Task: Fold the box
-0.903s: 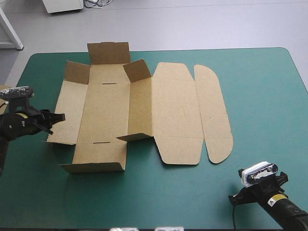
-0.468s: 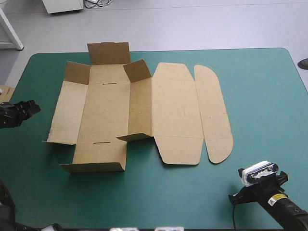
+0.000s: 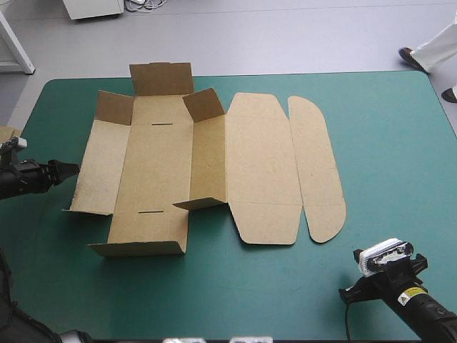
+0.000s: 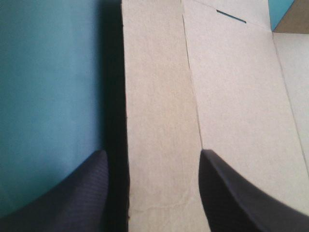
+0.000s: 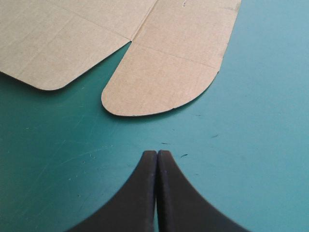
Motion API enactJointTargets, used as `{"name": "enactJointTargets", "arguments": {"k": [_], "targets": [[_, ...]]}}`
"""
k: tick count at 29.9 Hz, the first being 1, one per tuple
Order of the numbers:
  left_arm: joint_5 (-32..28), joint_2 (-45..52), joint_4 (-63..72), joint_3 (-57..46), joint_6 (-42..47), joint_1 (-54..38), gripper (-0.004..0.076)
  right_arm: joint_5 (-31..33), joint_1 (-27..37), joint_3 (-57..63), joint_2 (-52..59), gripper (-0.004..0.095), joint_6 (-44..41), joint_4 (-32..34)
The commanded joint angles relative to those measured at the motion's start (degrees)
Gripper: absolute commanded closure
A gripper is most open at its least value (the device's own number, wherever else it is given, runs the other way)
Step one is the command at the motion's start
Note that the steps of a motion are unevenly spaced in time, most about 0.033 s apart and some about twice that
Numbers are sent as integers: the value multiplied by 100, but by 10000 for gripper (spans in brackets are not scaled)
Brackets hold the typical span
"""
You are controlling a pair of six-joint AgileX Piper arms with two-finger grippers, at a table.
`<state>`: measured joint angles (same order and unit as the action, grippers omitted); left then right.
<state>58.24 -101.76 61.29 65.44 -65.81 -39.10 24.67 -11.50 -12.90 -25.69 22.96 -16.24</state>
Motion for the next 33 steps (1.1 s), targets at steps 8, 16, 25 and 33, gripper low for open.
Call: {"name": "enactJointTargets", "arguments": {"k": [8, 16, 25, 33], "targets": [[619, -605, 575, 182, -438, 341, 302, -324, -15, -216, -55, 928, 23, 45], [773, -614, 83, 296, -454, 954, 449, -324, -15, -216, -55, 927, 23, 68], [987, -482, -445, 594, -158, 1378, 734, -324, -15, -216, -55, 928, 23, 68], [910, 63, -659, 679, -172, 1843, 734, -350, -15, -216, -55, 927, -76, 68]]}}
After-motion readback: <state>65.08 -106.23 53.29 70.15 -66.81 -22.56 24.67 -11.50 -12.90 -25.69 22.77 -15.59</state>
